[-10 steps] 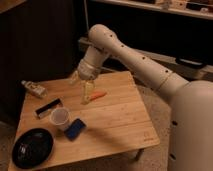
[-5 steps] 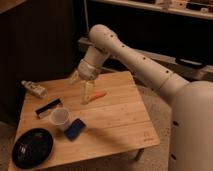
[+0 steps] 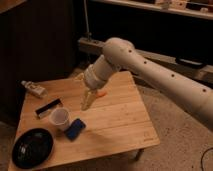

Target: Place the white sponge in the ceramic bowl

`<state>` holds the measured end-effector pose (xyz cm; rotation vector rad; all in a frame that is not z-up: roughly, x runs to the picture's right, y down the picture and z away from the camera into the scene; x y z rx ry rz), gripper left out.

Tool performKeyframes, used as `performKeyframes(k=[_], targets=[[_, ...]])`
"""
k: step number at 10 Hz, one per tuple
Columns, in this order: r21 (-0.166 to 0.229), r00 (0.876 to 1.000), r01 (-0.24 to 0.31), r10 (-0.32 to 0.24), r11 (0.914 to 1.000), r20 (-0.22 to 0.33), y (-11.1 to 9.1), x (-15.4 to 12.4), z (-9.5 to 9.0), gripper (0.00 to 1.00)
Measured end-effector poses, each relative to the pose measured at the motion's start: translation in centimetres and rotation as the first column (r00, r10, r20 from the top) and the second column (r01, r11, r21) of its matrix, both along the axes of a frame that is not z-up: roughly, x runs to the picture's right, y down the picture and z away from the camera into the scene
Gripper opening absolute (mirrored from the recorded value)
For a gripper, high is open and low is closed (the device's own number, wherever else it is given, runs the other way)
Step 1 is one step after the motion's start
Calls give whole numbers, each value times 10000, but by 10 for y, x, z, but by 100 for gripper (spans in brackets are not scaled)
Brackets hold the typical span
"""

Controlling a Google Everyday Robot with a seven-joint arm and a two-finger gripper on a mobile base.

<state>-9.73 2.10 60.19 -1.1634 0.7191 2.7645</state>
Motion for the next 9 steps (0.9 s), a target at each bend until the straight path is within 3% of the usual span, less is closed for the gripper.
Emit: performKeyframes(k=[2, 3, 5, 7, 9], targets=[[-23, 9984, 336, -337, 9994, -463, -7, 4, -3, 80], [-101, 9887, 1039, -1044, 9945, -1079, -15, 3, -4, 80], [-349, 9463, 2333, -2351, 9718, -2217, -23, 4, 5, 80], [-437, 9345, 2773, -2800, 9598, -2198, -10, 16, 25, 80], [-261, 9385, 2898, -2894, 9567, -1884, 13, 31, 43, 80]])
